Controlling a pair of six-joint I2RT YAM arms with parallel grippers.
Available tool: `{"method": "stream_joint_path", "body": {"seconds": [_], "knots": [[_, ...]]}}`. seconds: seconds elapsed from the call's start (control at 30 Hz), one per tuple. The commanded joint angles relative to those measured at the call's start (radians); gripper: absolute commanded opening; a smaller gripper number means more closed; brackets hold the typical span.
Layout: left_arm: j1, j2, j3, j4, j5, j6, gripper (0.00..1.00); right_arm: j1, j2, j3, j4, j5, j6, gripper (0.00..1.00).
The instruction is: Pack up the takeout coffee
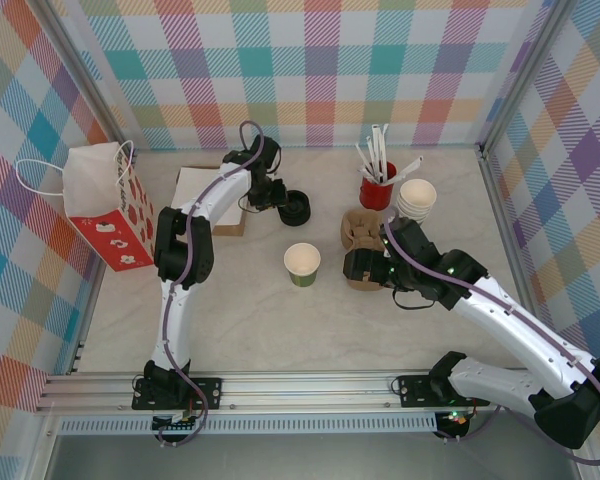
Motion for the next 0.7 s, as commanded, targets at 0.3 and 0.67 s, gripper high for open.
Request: {"method": "stream_joint_path", "body": {"seconds": [0.3, 0.67], "knots": [[-0.005, -0.010, 0.028, -0.033, 0.018, 0.027, 0.11, 0.004, 0.000, -0.002, -0.010, 0.009, 0.006, 0.99], [-0.005, -0.148, -0.049, 0.030, 0.029, 0.023, 0.09, -0.021, -0.073, -0.053, 0.067, -0.020, -0.023, 1.00]]}}
